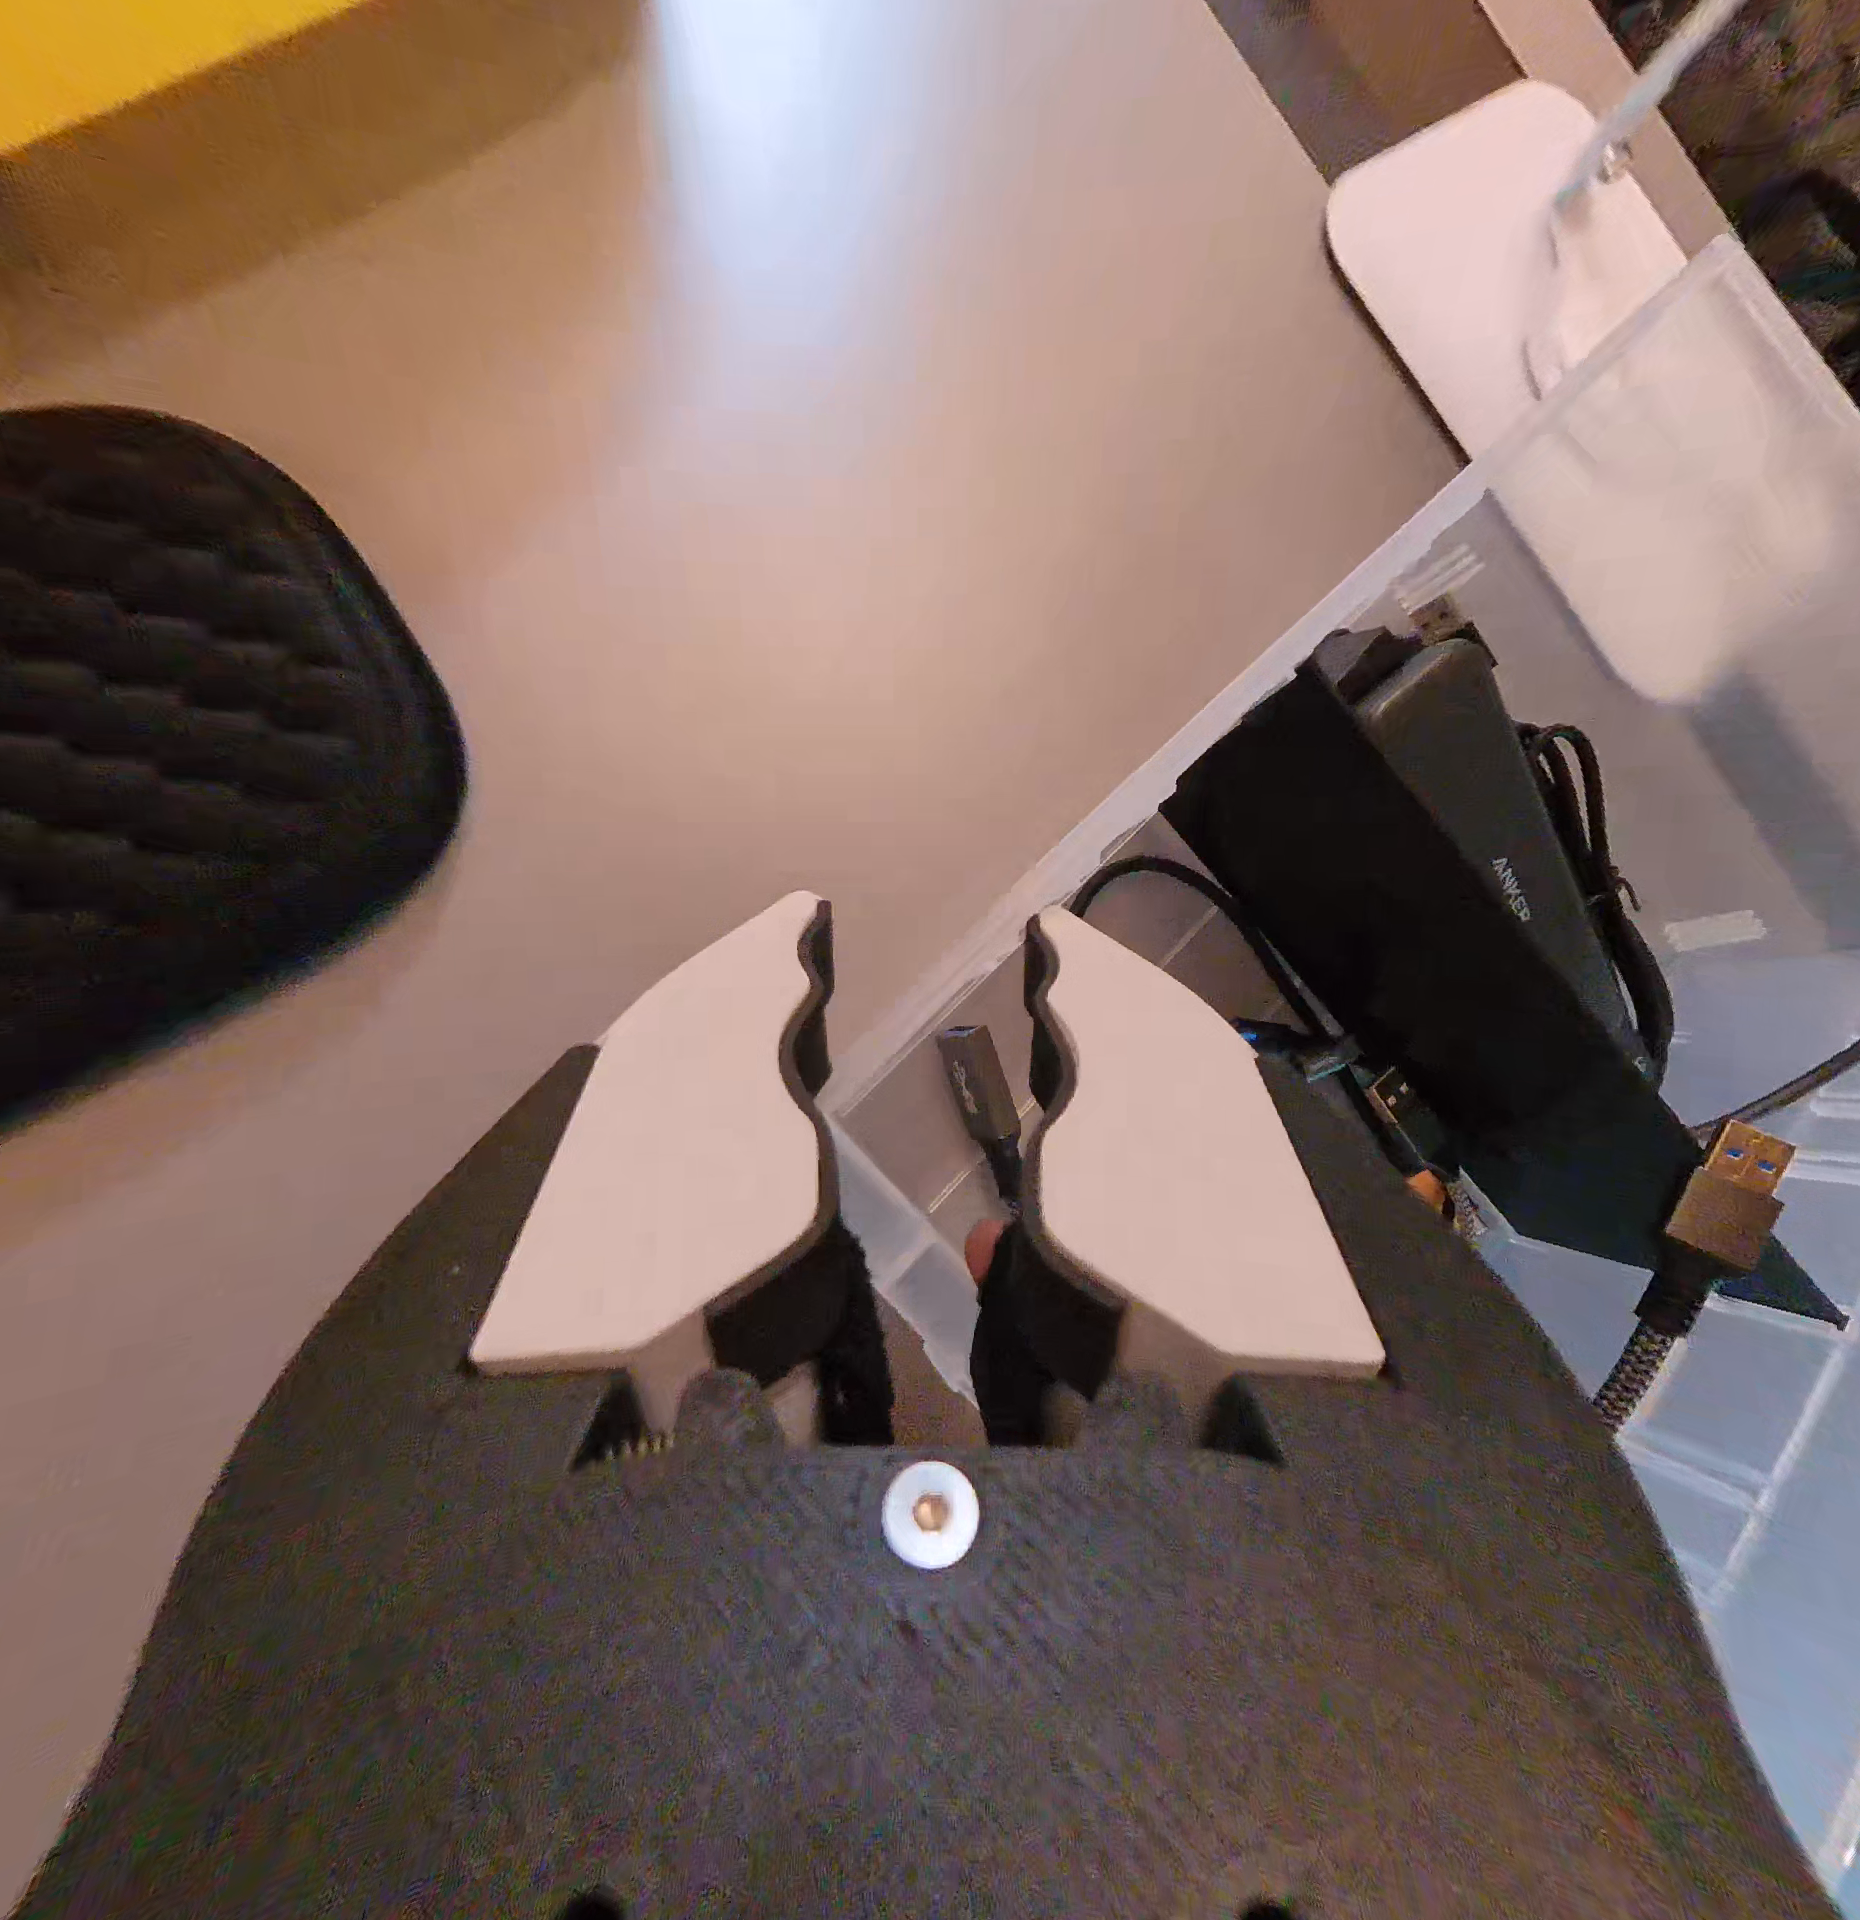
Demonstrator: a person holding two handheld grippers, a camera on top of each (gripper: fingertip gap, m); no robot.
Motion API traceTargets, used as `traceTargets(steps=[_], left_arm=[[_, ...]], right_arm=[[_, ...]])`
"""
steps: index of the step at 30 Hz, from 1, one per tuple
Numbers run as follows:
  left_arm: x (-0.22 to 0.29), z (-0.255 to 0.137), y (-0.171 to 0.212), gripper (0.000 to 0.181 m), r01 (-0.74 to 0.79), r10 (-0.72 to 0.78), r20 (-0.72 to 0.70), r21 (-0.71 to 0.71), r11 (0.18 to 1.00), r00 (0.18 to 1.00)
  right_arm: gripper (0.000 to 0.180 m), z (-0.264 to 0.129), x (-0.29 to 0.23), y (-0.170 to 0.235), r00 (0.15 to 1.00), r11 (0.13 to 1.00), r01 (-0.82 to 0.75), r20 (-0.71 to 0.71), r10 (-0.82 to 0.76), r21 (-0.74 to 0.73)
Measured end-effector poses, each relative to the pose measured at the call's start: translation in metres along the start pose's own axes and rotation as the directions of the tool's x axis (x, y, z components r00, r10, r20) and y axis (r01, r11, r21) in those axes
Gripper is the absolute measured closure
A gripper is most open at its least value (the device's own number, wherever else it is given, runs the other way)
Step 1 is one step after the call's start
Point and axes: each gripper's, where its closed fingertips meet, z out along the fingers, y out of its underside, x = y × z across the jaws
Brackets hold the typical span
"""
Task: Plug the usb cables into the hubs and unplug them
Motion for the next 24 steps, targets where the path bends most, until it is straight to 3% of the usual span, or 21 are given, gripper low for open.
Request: traceTargets(steps=[1,9,14,16,19,21,24], left_arm=[[-0.003,0.0,0.001,0.09,-0.002,0.002,0.011,-0.003,1.0,1.0],[-0.017,-0.003,0.011,0.09,-0.078,0.082,0.058,-0.067,0.995,0.995],[-0.028,-0.006,0.028,0.091,-0.113,0.124,0.062,-0.157,0.981,0.99],[-0.036,-0.008,0.045,0.091,-0.137,0.156,0.057,-0.249,0.959,0.986],[-0.065,-0.015,0.074,0.091,-0.178,0.256,0.144,-0.409,0.895,0.956],[-0.087,-0.022,0.093,0.091,-0.185,0.318,0.203,-0.491,0.851,0.926],[-0.094,-0.032,0.135,0.091,-0.118,0.279,0.171,-0.618,0.777,0.945]], right_arm=[[0.144,0.005,-0.008,-0.01,1.0,1.0,0.023,0.015,-0.023,0.014],[0.144,0.034,-0.063,-0.072,0.969,0.961,0.232,0.053,-0.242,0.153],[0.142,0.037,-0.085,-0.094,0.908,0.87,0.385,0.045,-0.418,0.309],[0.123,0.033,-0.095,-0.098,0.886,0.826,0.421,0.028,-0.464,0.374],[0.104,0.008,-0.104,-0.118,0.93,0.81,0.328,-0.018,-0.367,0.486],[0.098,-0.013,-0.127,-0.135,0.95,0.762,0.198,0.071,-0.304,0.616],[0.092,-0.029,-0.17,-0.146,0.921,0.705,0.05,0.241,-0.307,0.707]])
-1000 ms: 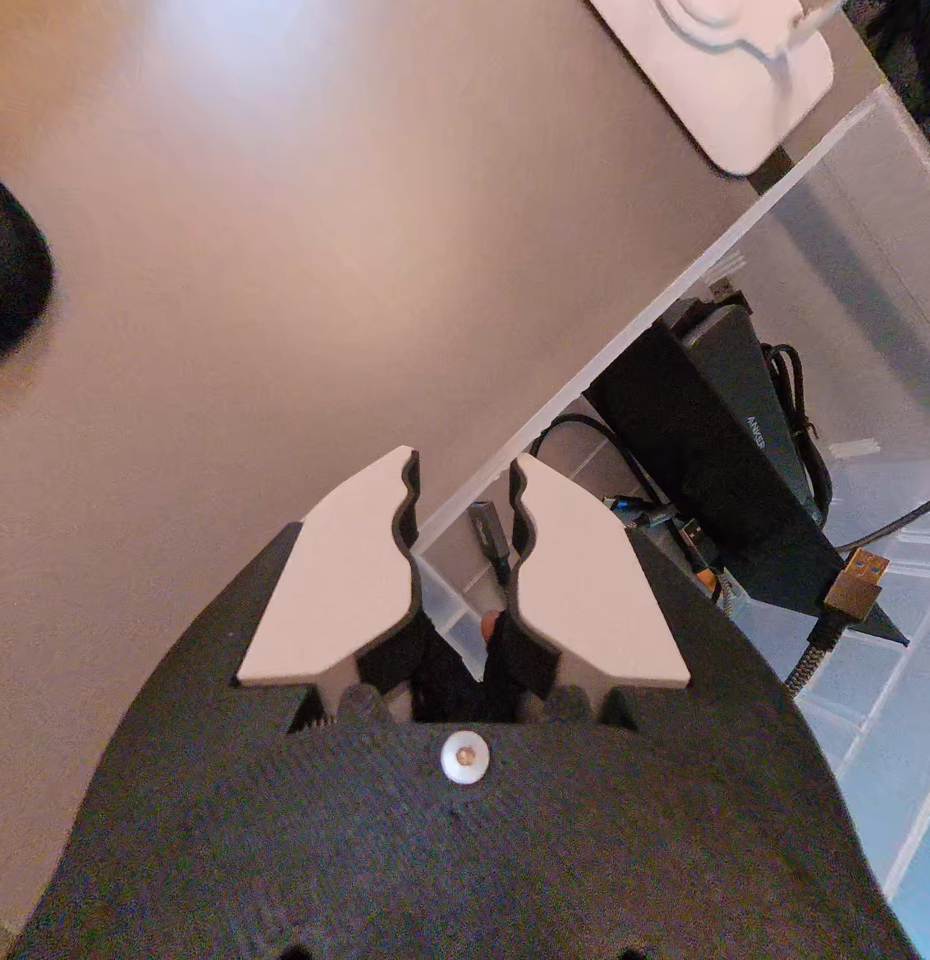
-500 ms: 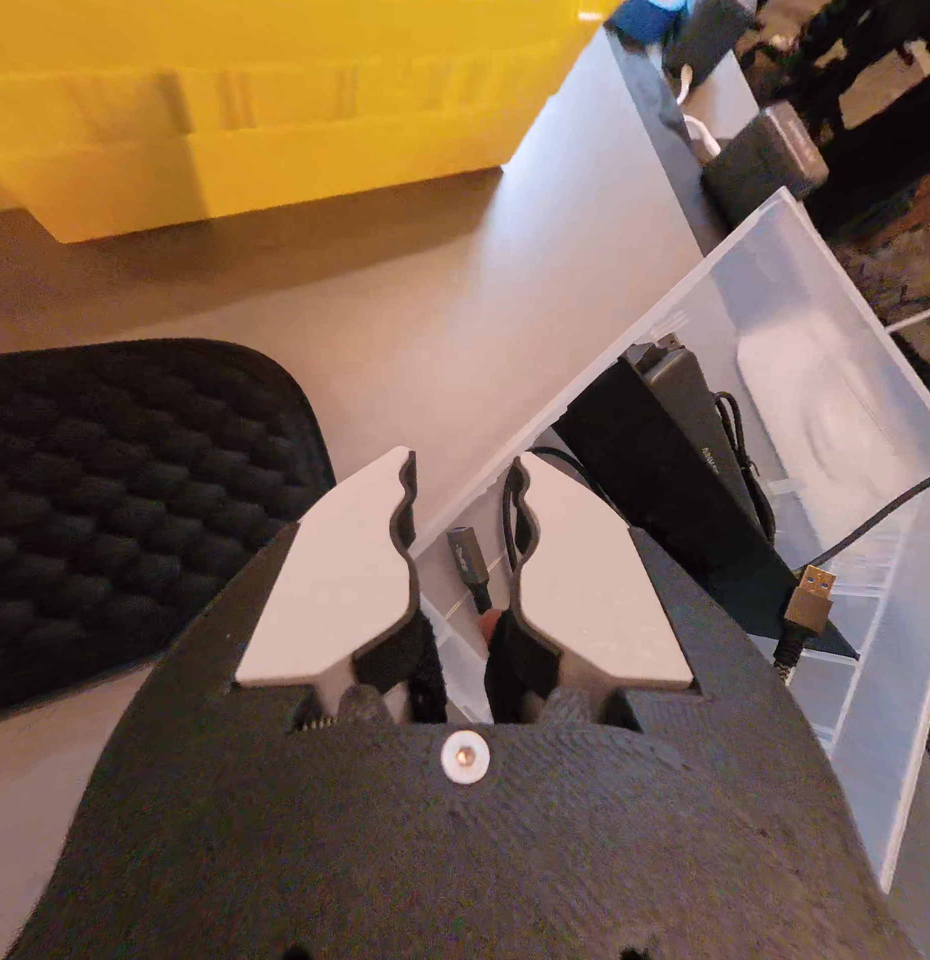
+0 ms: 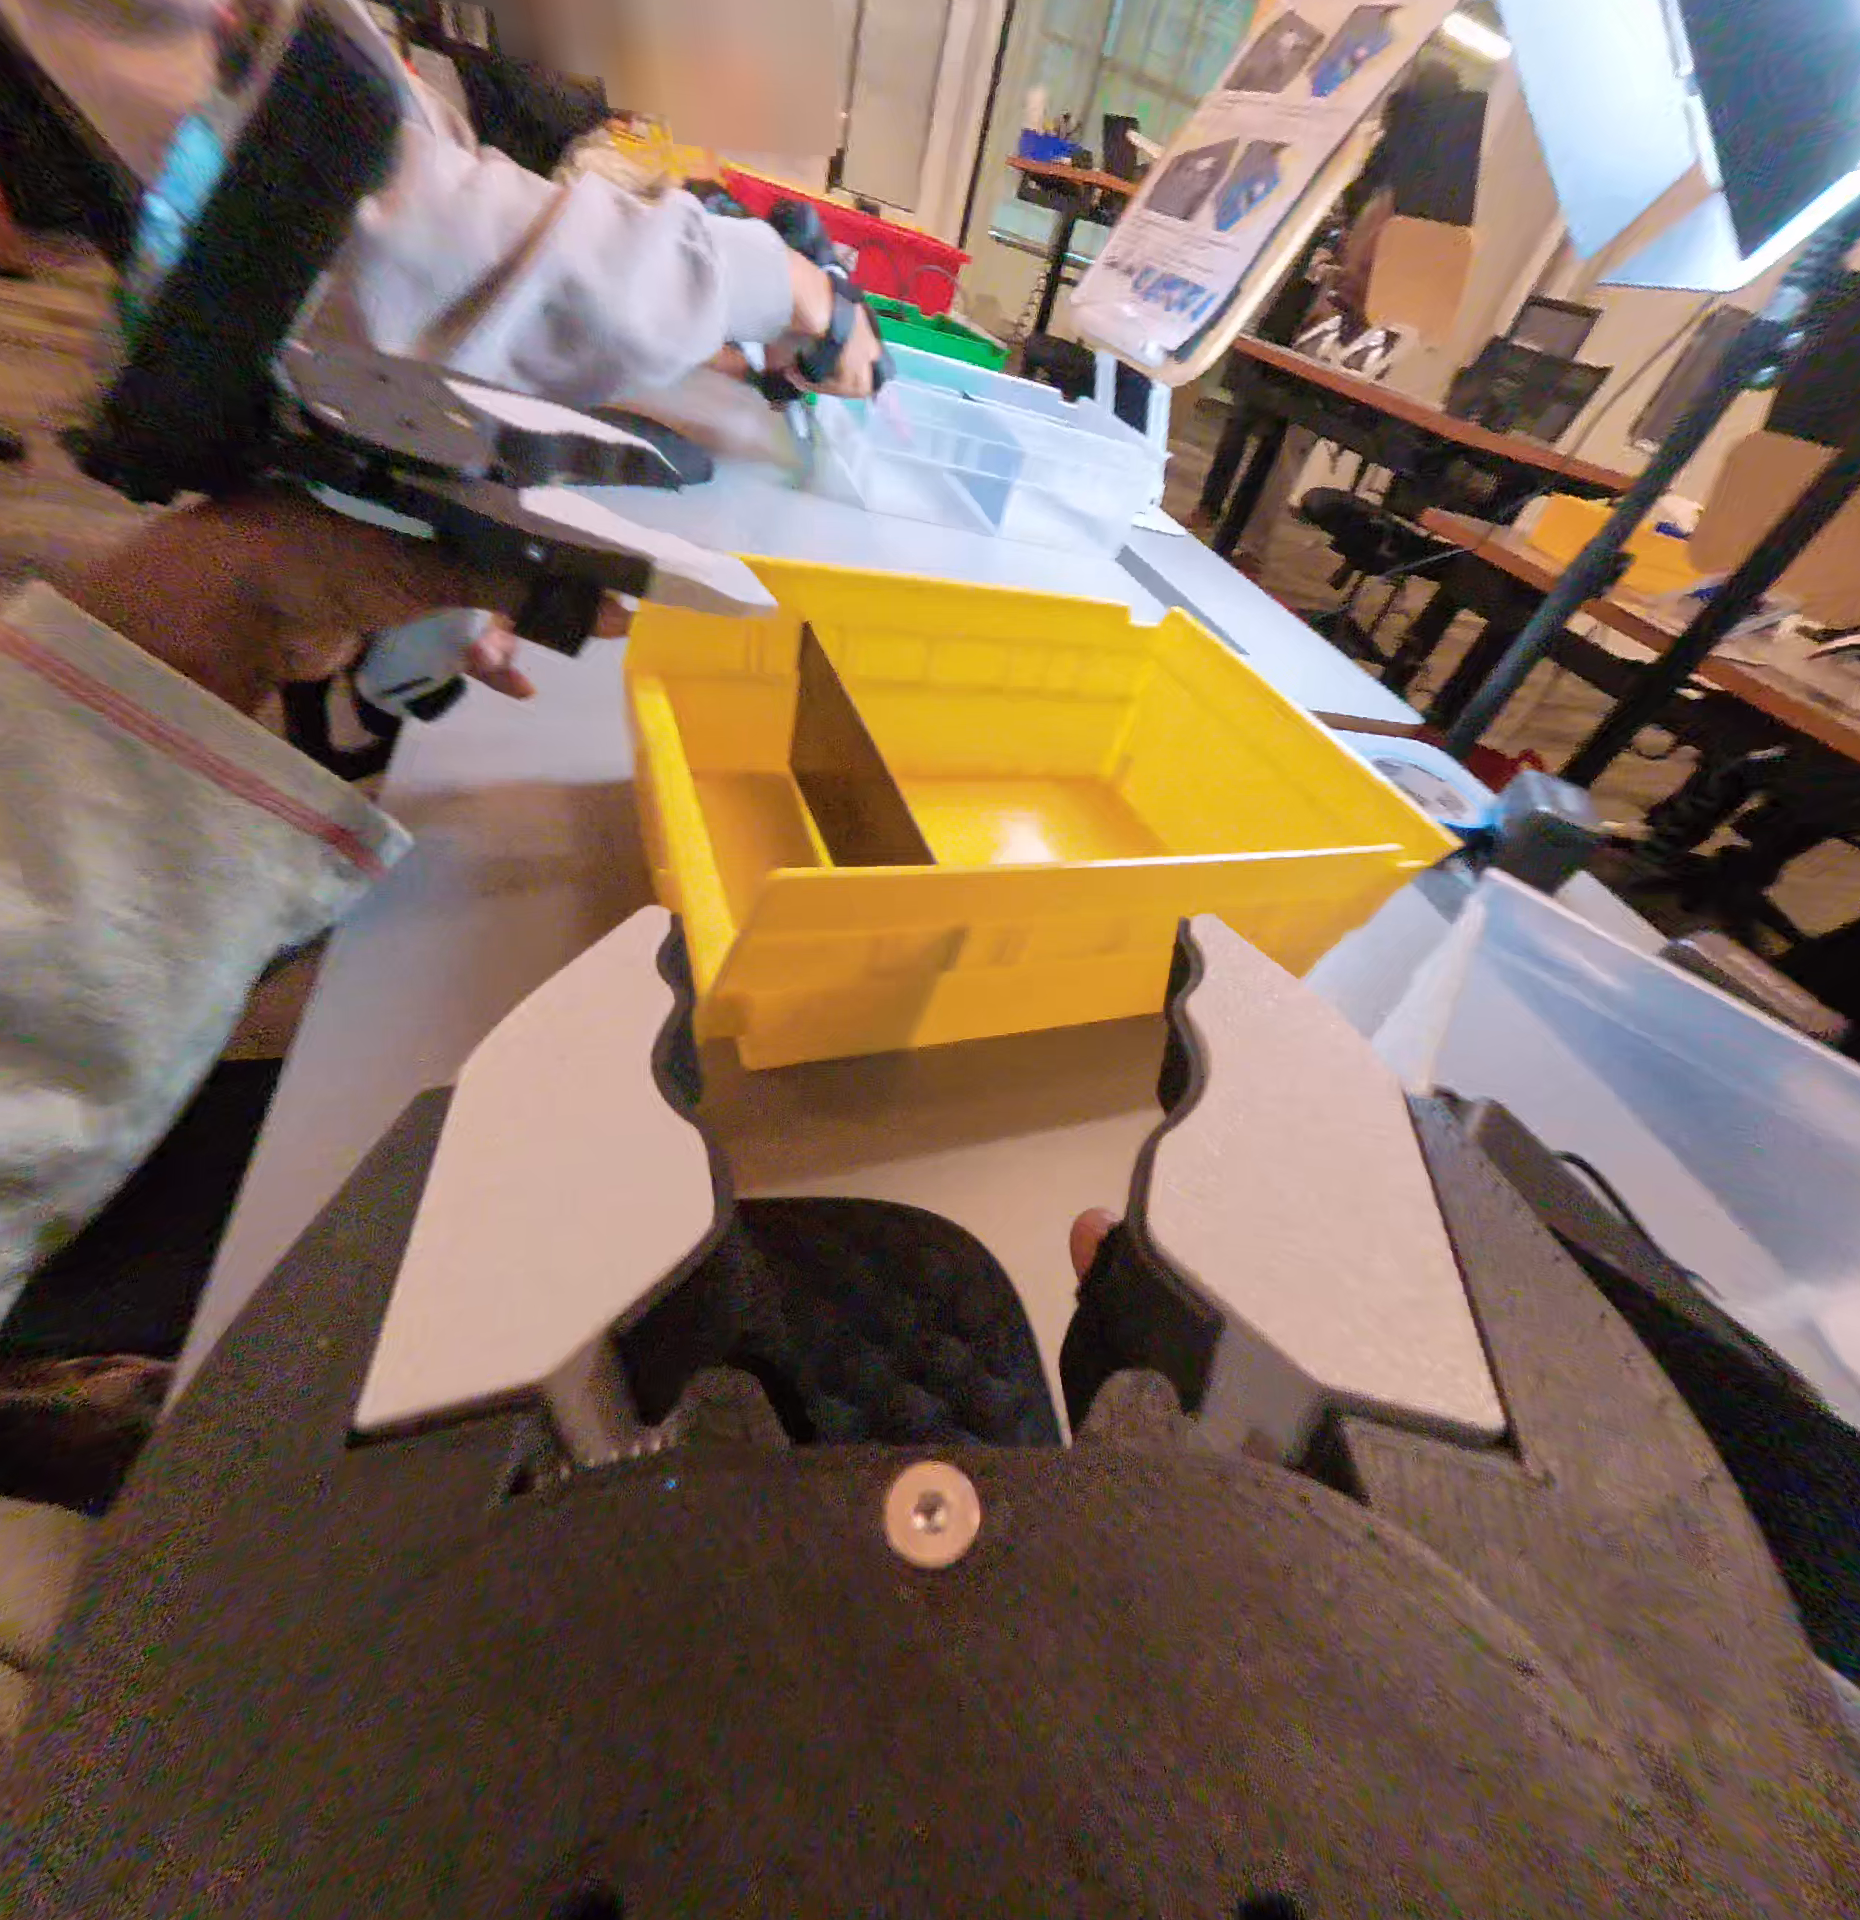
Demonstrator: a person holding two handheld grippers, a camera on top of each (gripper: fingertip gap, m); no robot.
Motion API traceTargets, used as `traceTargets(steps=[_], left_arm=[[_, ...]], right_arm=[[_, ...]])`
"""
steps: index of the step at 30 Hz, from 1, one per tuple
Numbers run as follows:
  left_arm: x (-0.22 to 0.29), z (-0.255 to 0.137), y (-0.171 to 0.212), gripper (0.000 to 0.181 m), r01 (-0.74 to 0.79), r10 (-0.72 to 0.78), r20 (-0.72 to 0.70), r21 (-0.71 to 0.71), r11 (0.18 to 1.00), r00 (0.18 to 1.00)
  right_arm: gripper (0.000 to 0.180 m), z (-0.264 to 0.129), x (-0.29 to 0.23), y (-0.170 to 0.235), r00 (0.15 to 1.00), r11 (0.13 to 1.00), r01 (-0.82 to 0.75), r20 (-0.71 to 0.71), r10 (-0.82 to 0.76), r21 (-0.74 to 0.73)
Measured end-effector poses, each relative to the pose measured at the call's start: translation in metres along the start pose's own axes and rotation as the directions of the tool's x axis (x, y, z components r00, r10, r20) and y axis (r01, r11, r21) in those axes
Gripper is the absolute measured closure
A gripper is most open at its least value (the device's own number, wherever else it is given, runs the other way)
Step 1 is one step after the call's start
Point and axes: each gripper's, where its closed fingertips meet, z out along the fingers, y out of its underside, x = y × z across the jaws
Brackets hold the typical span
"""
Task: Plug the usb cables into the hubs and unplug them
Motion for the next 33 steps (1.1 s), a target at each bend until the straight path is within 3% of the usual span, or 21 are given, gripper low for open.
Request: traceTargets(steps=[1,3,5,6,8,11,16,20,26,31,33], left_arm=[[0.008,0.004,0.011,0.092,-0.001,-0.002,-0.057,-0.046,0.999,0.998],[0.024,0.004,0.025,0.111,-0.011,-0.009,-0.156,-0.125,0.992,0.988],[0.029,-0.009,0.024,0.151,0.004,-0.04,-0.205,-0.174,0.985,0.978],[0.042,-0.018,0.022,0.154,0.014,-0.075,-0.305,-0.197,0.98,0.95],[0.05,-0.027,0.013,0.141,0.031,-0.09,-0.374,-0.16,0.987,0.923],[0.044,-0.015,0.01,0.11,0.017,-0.047,-0.3,-0.101,0.995,0.953],[0.077,-0.01,0.017,0.108,0.005,-0.08,-0.397,-0.188,0.982,0.914],[0.076,-0.011,0.02,0.11,-0.002,-0.088,-0.377,-0.231,0.973,0.922],[0.079,-0.022,0.022,0.119,-0.086,-0.021,-0.4,-0.247,0.965,0.916],[0.085,-0.026,0.023,0.121,-0.092,-0.027,-0.422,-0.259,0.962,0.906],[0.093,-0.034,0.033,0.124,-0.171,0.009,-0.475,-0.3,0.939,0.88]], right_arm=[[0.091,0.006,-0.009,0.002,0.999,1.0,-0.024,0.033,0.024,-0.007],[0.091,0.018,-0.019,0.011,0.996,0.997,-0.052,0.068,0.056,-0.05],[0.09,0.026,-0.023,0.02,0.995,0.994,-0.068,0.073,0.075,-0.085],[0.089,0.029,-0.022,0.023,0.995,0.992,-0.076,0.059,0.082,-0.096],[0.089,0.033,-0.015,0.028,0.995,0.989,-0.093,0.014,0.095,-0.115],[0.092,0.039,0.001,0.038,0.992,0.982,-0.11,-0.072,0.099,-0.153],[0.102,0.038,0.024,0.052,0.981,0.967,-0.042,-0.192,-0.007,-0.252],[0.115,0.026,0.034,0.047,0.965,0.979,-0.039,-0.262,-0.015,-0.198],[0.127,0.026,0.035,0.052,0.963,0.975,-0.049,-0.268,-0.012,-0.217],[0.133,0.027,0.042,0.059,0.952,0.949,0.007,-0.289,-0.103,-0.315],[0.133,0.026,0.042,0.062,0.945,0.935,0.041,-0.289,-0.15,-0.352]])
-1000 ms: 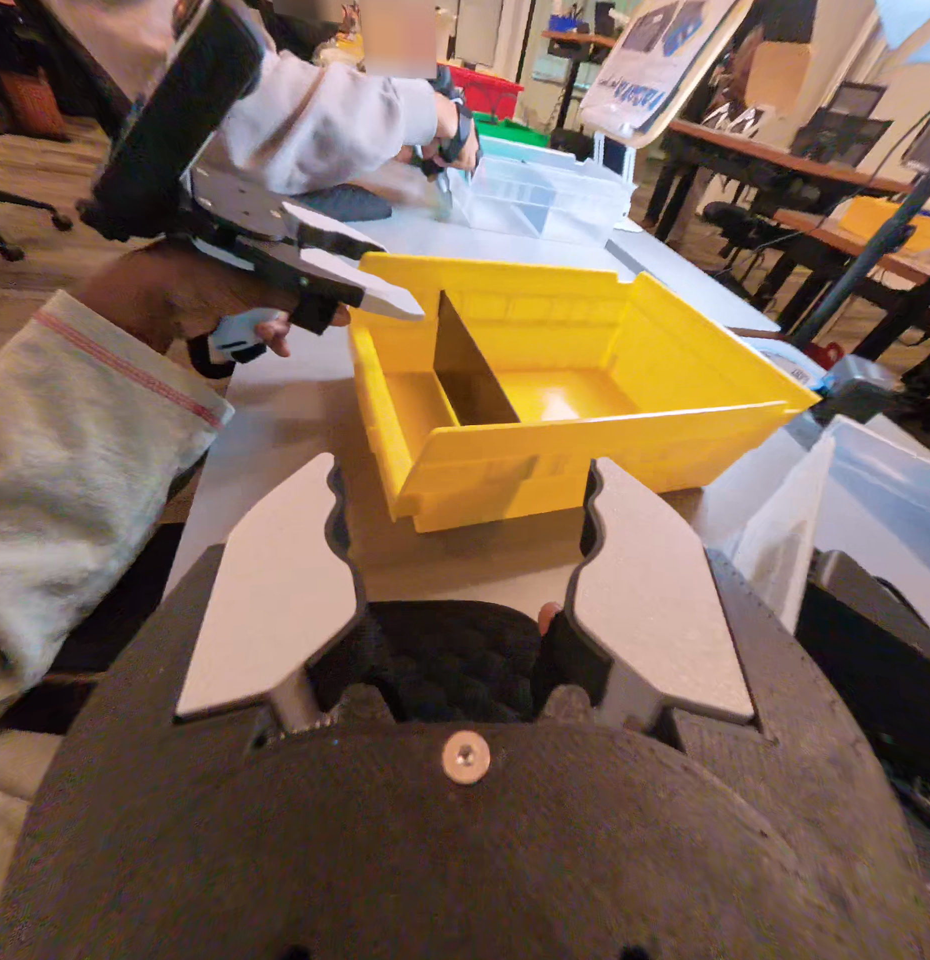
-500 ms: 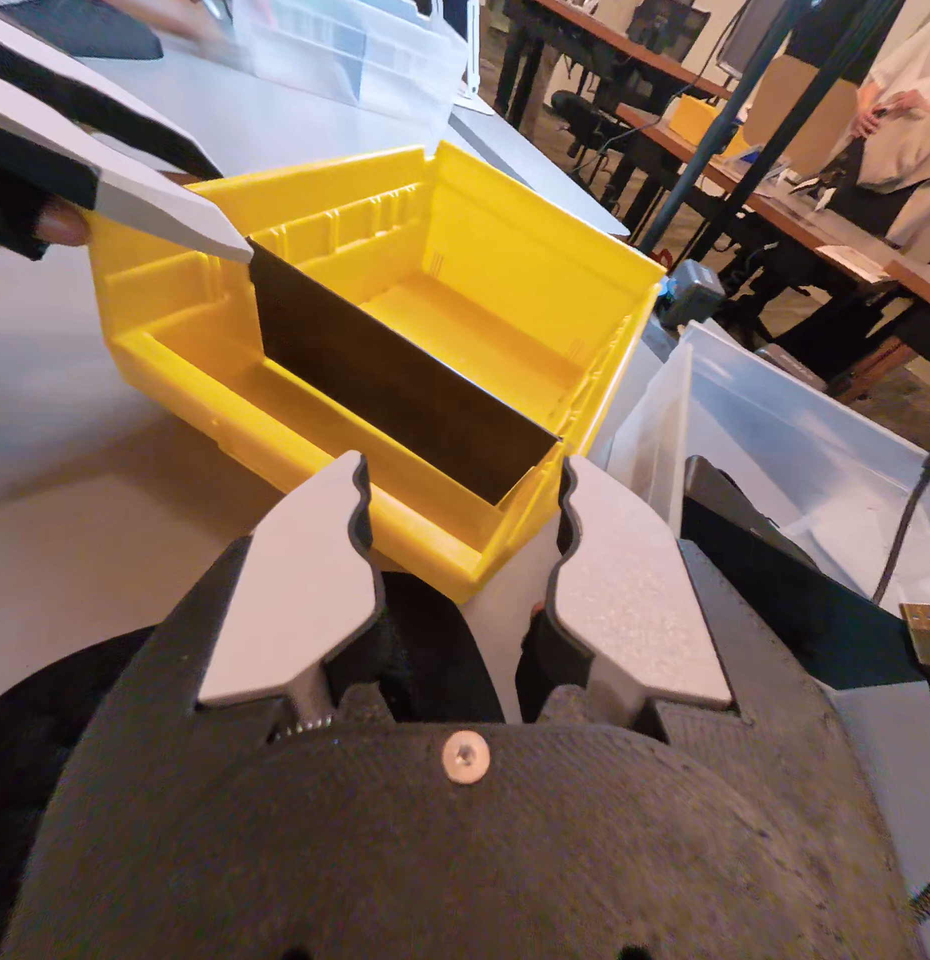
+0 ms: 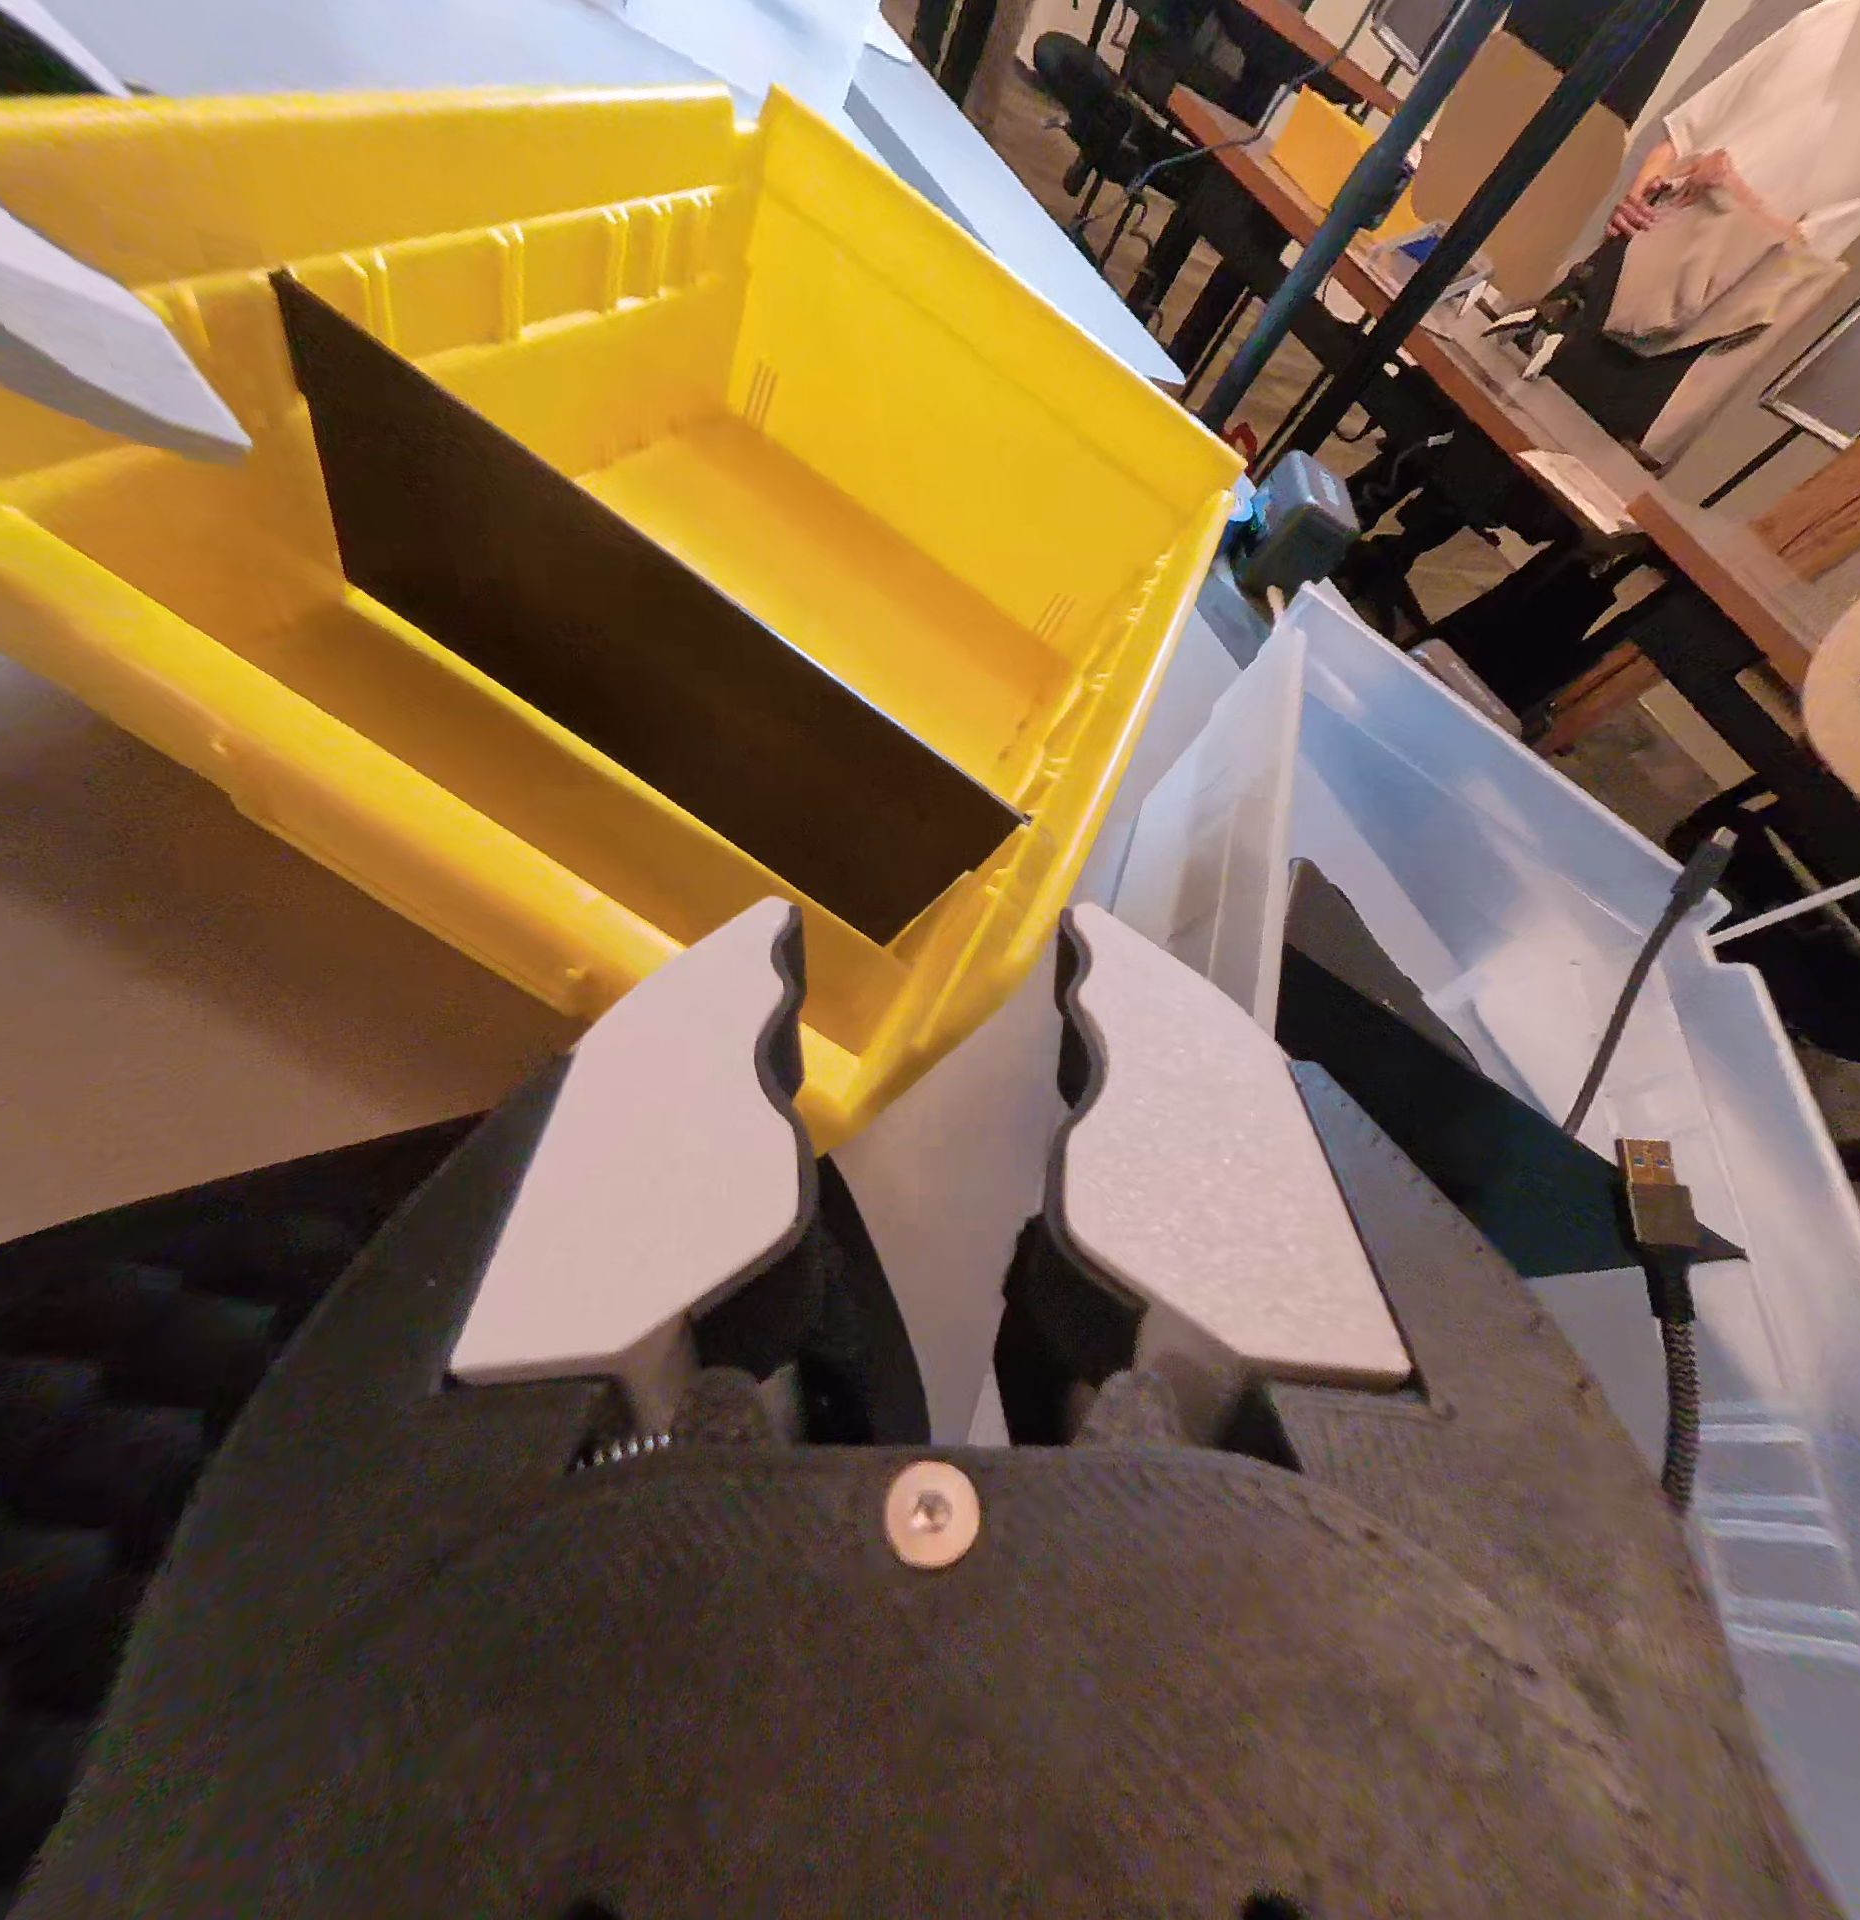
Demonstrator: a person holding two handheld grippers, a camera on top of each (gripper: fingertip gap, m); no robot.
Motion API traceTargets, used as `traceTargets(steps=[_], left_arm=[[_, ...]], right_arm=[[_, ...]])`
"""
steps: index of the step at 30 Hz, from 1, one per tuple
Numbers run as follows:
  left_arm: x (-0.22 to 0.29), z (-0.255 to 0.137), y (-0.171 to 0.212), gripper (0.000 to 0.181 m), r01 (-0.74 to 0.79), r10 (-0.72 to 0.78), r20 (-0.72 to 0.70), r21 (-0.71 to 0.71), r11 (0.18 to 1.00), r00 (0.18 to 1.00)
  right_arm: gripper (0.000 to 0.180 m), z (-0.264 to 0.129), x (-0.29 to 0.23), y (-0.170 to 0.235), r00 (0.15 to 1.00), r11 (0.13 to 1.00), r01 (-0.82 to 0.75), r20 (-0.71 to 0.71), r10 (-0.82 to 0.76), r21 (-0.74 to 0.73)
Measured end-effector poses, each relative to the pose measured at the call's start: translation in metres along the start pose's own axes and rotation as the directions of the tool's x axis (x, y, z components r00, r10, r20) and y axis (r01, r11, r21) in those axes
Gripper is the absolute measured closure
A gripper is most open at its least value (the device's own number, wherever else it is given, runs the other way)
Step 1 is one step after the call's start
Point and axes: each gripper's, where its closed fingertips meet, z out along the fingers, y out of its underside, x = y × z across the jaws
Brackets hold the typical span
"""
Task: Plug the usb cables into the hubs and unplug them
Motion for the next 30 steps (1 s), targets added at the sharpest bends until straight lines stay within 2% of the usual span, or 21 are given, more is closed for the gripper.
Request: traceTargets(steps=[3,5,6,8,11,13,16,19,23,27,30], left_arm=[[0.003,0.004,0.015,0.131,-0.086,0.092,0.038,-0.127,0.988,0.995],[0.004,0.012,0.018,0.136,-0.075,0.084,0.043,-0.168,0.983,0.996],[0.003,0.014,0.019,0.139,-0.06,0.07,0.054,-0.178,0.982,0.996],[-0.01,0.011,0.018,0.157,-0.061,0.09,0.146,-0.193,0.979,0.985],[-0.022,0.005,0.011,0.166,-0.01,0.042,0.215,-0.148,0.989,0.976],[-0.029,-0.003,0.008,0.17,-0.003,0.034,0.252,-0.122,0.993,0.967],[-0.035,-0.016,-0.009,0.17,-0.03,0.035,0.297,-0.019,0.999,0.954],[-0.035,-0.033,-0.032,0.171,-0.103,0.066,0.358,0.086,0.991,0.931],[-0.024,-0.064,-0.07,0.169,-0.158,0.03,0.369,0.323,0.933,0.929],[0.004,-0.101,-0.117,0.171,-0.28,0.021,0.428,0.552,0.785,0.903],[0.045,-0.115,-0.155,0.172,-0.275,-0.006,0.353,0.738,0.616,0.935]], right_arm=[[0.132,0.002,-0.001,0.005,0.999,0.999,0.039,-0.024,-0.04,-0.028],[0.136,0.003,0.001,0.006,0.998,0.998,0.053,-0.033,-0.055,-0.04],[0.14,0.002,0.002,0.007,0.997,0.997,0.062,-0.037,-0.064,-0.047],[0.156,0.001,0.001,0.01,0.997,0.995,0.078,-0.021,-0.08,-0.069],[0.164,0.002,-0.015,0.01,0.997,1.0,-0.006,0.072,0.008,-0.028],[0.163,0.003,-0.027,0.008,0.983,0.995,-0.095,0.157,0.097,-0.023],[0.164,0.006,-0.03,0.003,0.975,0.993,-0.116,0.193,0.109,0.026],[0.166,-0.007,-0.018,-0.021,0.997,0.982,0.04,0.059,-0.051,0.182],[0.164,-0.044,0.002,-0.06,0.981,0.919,0.187,-0.116,-0.156,0.348],[0.167,-0.097,0.029,-0.09,0.906,0.828,0.372,-0.357,-0.226,0.42],[0.166,-0.146,0.06,-0.094,0.837,0.787,0.458,-0.498,-0.226,0.413]])
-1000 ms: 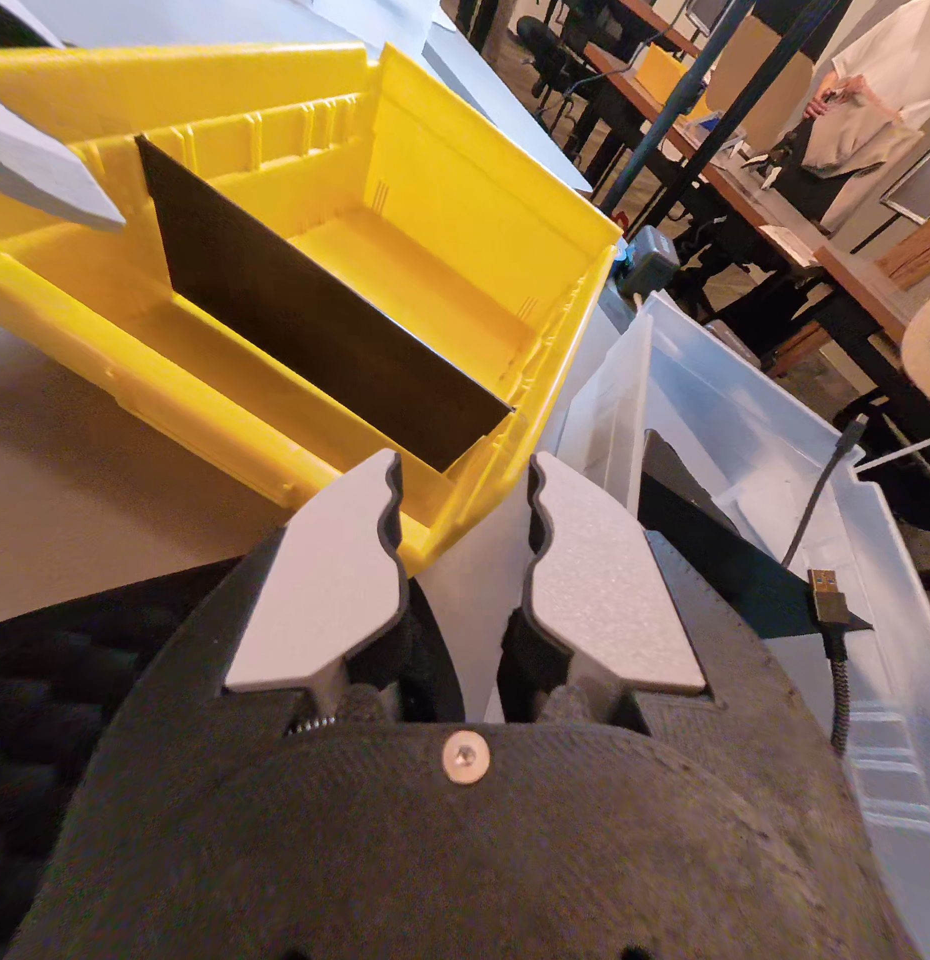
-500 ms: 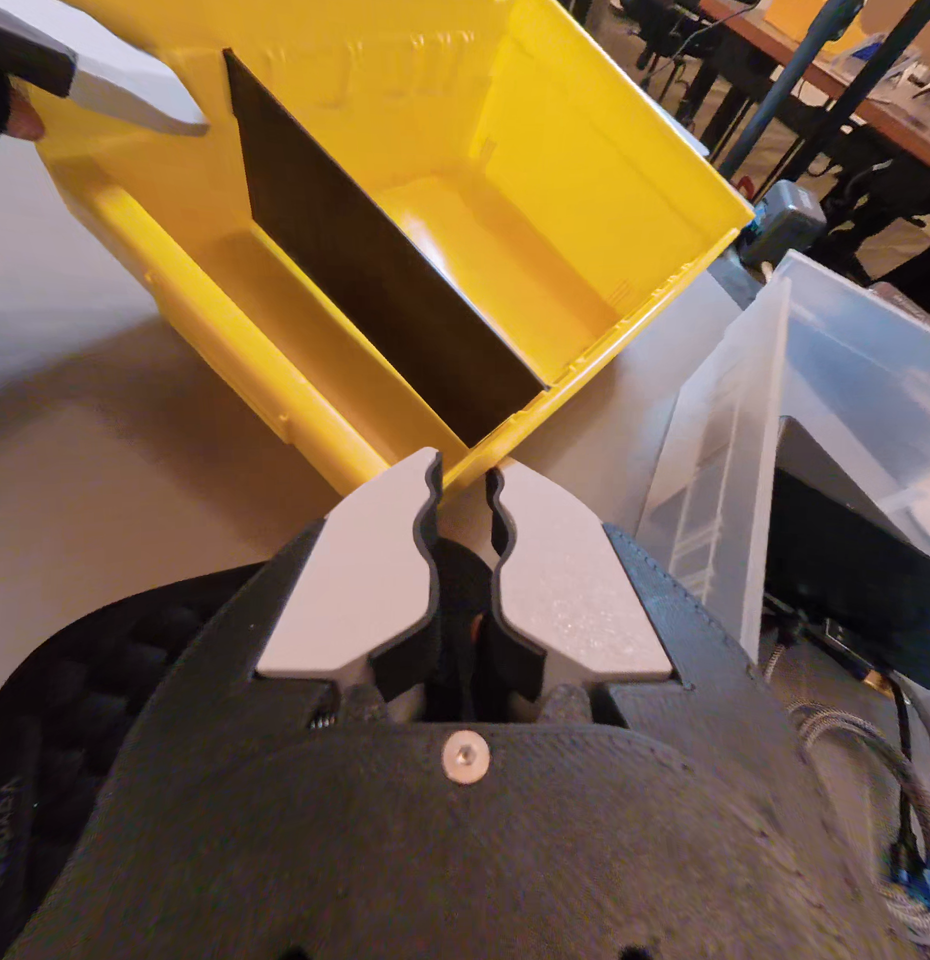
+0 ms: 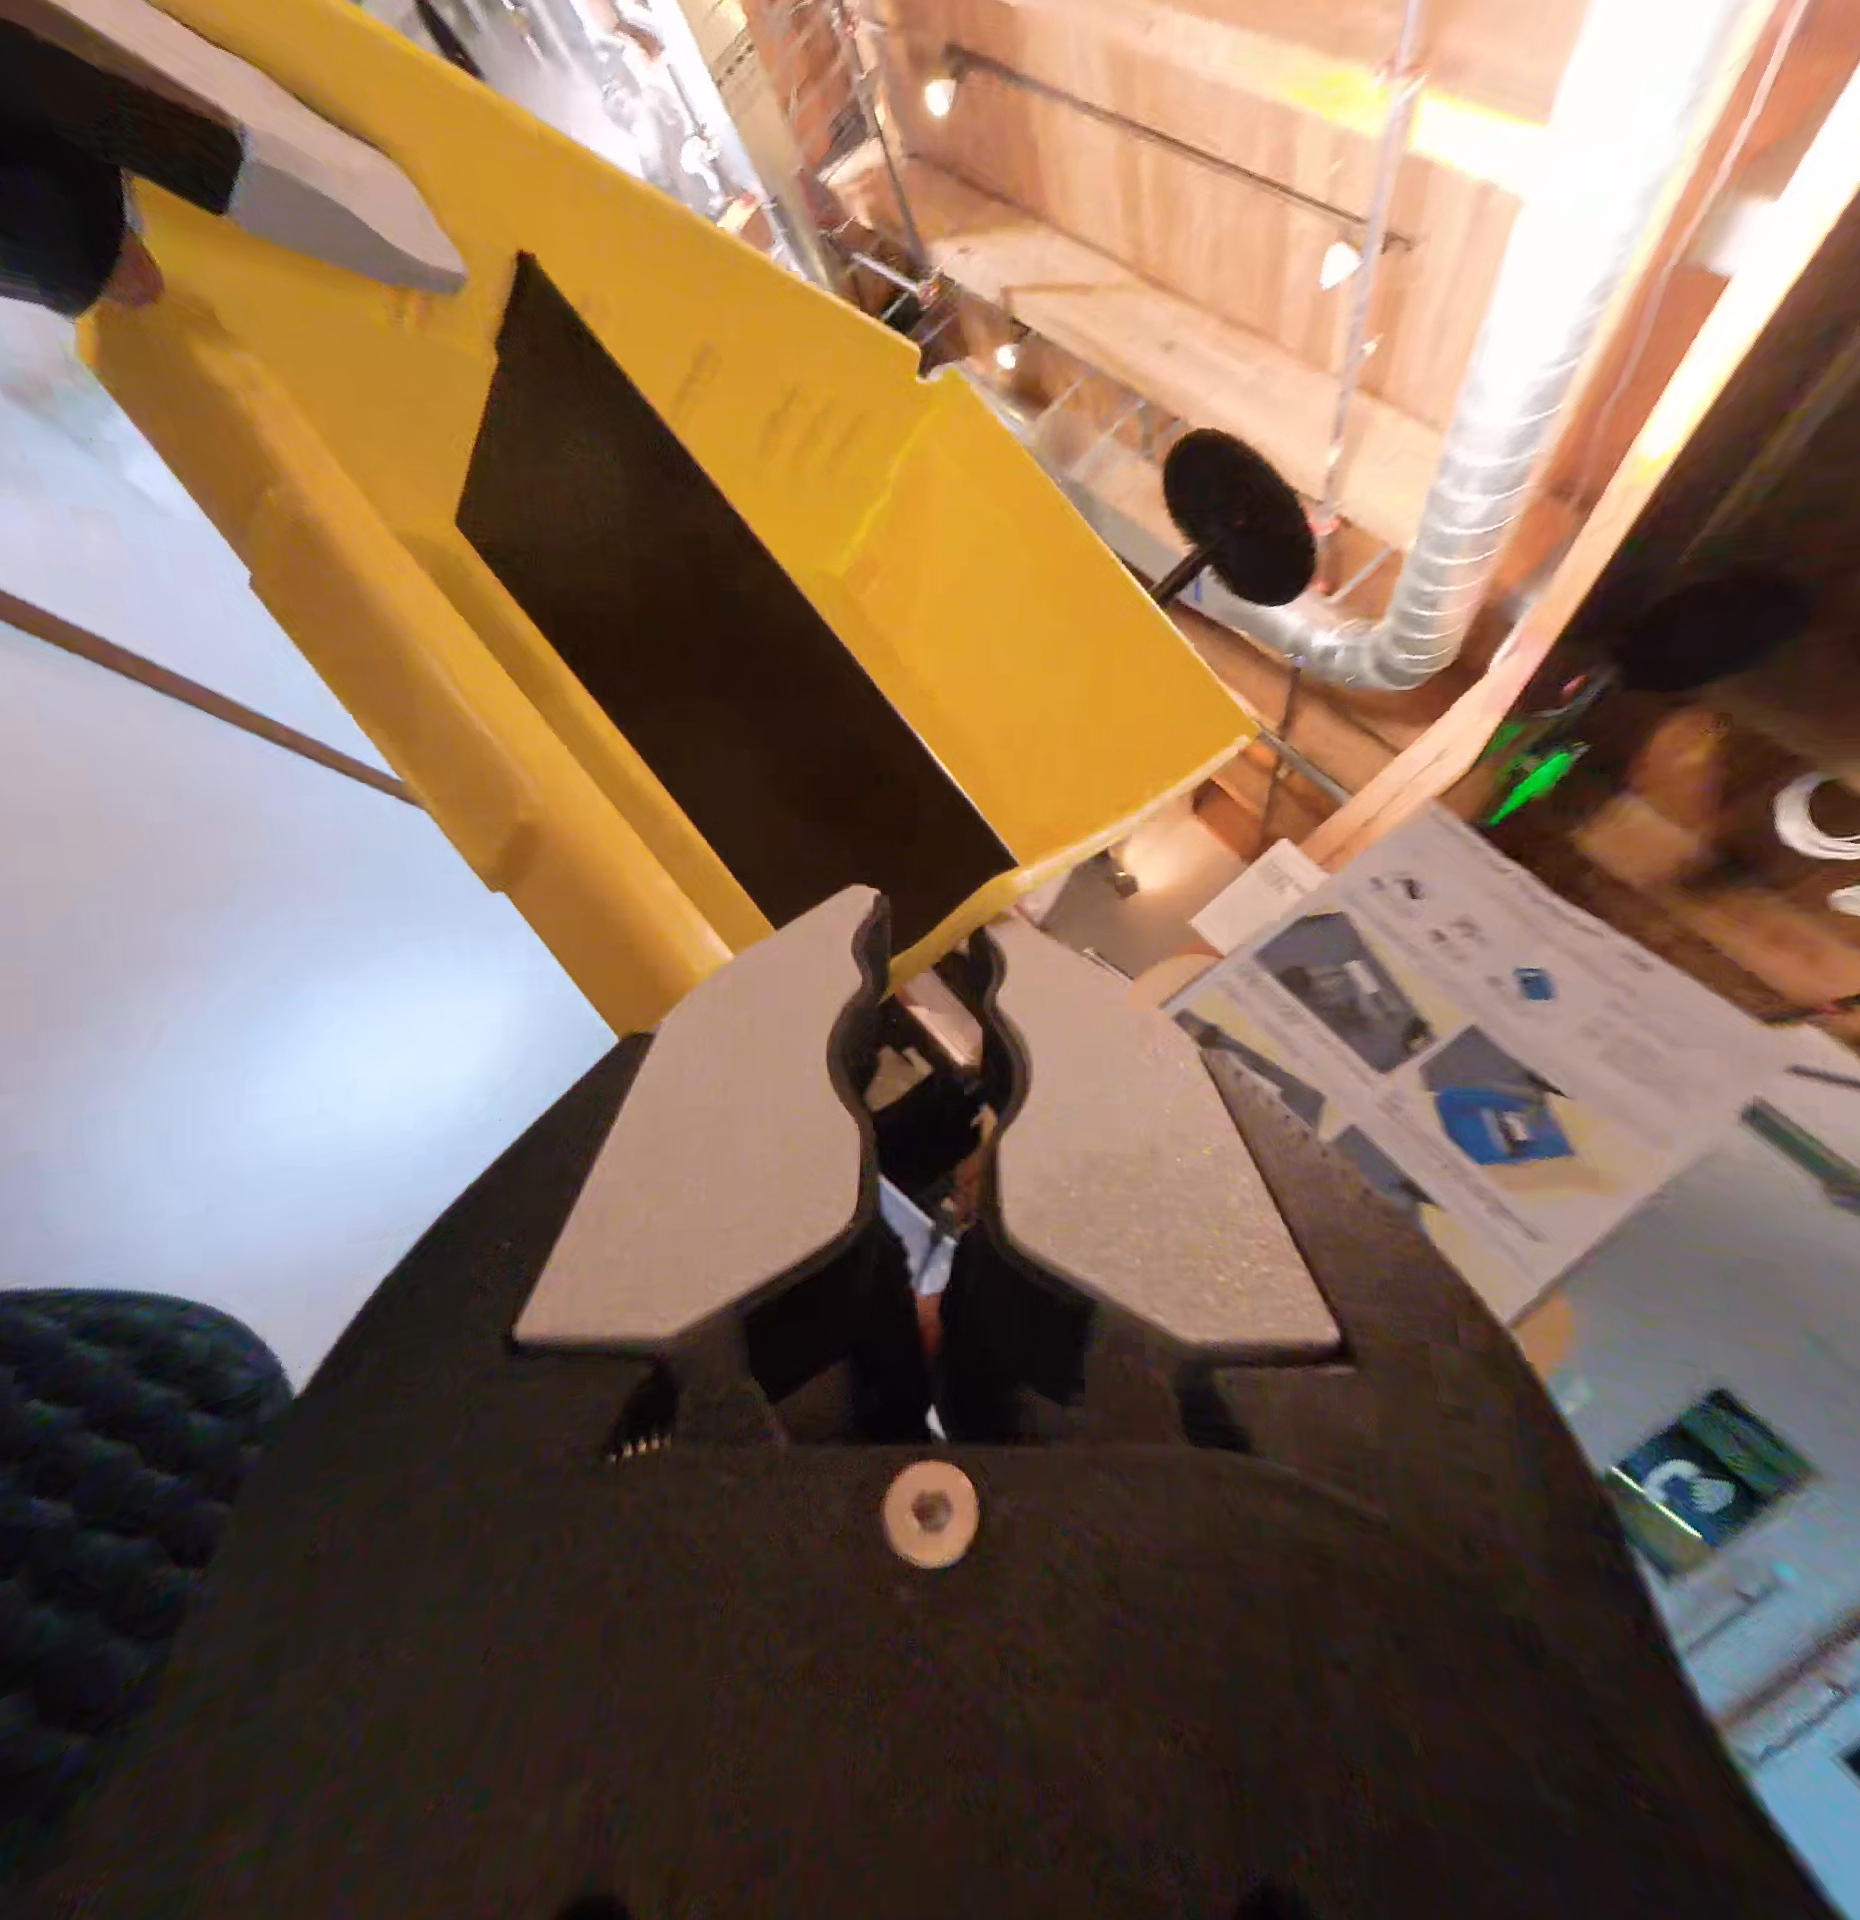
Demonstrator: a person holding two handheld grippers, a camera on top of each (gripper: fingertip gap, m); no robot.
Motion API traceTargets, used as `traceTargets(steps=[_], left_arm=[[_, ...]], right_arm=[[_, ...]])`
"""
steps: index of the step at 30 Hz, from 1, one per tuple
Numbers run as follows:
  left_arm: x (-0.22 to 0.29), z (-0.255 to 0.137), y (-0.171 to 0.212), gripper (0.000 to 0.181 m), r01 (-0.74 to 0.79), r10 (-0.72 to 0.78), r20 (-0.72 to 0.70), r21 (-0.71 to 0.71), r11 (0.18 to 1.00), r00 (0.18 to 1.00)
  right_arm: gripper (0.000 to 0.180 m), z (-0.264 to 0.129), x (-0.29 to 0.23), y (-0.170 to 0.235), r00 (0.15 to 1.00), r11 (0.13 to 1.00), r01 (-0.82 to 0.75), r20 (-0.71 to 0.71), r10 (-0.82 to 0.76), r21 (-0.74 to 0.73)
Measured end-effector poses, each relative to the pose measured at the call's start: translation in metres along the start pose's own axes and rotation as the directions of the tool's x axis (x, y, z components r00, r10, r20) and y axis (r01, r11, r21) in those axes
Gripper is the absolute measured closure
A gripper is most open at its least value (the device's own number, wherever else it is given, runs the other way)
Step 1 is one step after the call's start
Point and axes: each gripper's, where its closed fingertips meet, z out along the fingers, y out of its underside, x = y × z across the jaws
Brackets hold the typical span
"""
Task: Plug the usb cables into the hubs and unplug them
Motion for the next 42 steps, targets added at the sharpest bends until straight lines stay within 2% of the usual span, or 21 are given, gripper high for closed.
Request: traceTargets(steps=[2,3,6,12,16,22,26,32,36,39,40,42], left_arm=[[0.034,0.01,-0.021,0.17,0.059,-0.051,-0.081,0.096,0.994,0.995],[0.053,0.018,-0.026,0.169,0.062,-0.05,-0.123,0.095,0.994,0.991],[0.118,0.041,-0.041,0.168,0.098,-0.079,-0.27,0.059,0.993,0.96],[0.273,0.08,-0.054,0.165,0.116,-0.137,-0.558,-0.074,0.991,0.818],[0.373,0.091,-0.036,0.167,0.056,-0.157,-0.673,-0.17,0.984,0.723],[0.477,0.078,0.019,0.167,-0.035,-0.188,-0.749,-0.27,0.962,0.635],[0.512,0.066,0.044,0.165,-0.058,-0.207,-0.779,-0.297,0.953,0.592],[0.538,0.043,0.066,0.159,-0.082,-0.225,-0.821,-0.312,0.947,0.524],[0.547,0.021,0.079,0.143,-0.201,-0.179,-0.893,-0.281,0.938,0.413],[0.531,0.024,0.061,0.121,-0.208,-0.073,-0.904,-0.176,0.962,0.422],[0.524,0.021,0.055,0.115,-0.227,-0.053,-0.911,-0.158,0.961,0.408],[0.506,0.011,0.052,0.109,-0.296,-0.023,-0.934,-0.136,0.945,0.356]], right_arm=[[0.165,-0.021,0.033,0.005,0.998,0.999,0.035,-0.048,-0.037,-0.023],[0.164,-0.032,0.049,0.01,0.996,0.997,0.059,-0.066,-0.062,-0.047],[0.165,-0.069,0.094,0.035,0.987,0.981,0.095,-0.11,-0.115,-0.17],[0.165,-0.158,0.177,0.104,0.976,0.896,-0.04,-0.211,-0.06,-0.443],[0.164,-0.219,0.202,0.161,0.973,0.778,-0.116,-0.229,-0.037,-0.617],[0.164,-0.287,0.195,0.248,0.965,0.683,-0.214,-0.258,0.039,-0.698],[0.164,-0.313,0.188,0.276,0.961,0.66,-0.24,-0.271,0.056,-0.712],[0.164,-0.339,0.191,0.295,0.942,0.639,-0.285,-0.332,0.048,-0.715],[0.163,-0.349,0.193,0.297,0.935,0.653,-0.303,-0.35,0.061,-0.695],[0.16,-0.362,0.183,0.315,0.946,0.57,-0.302,-0.314,0.08,-0.764],[0.15,-0.364,0.187,0.315,0.943,0.573,-0.295,-0.329,0.047,-0.765],[0.142,-0.362,0.198,0.305,0.934,0.64,-0.275,-0.357,0.001,-0.717]])
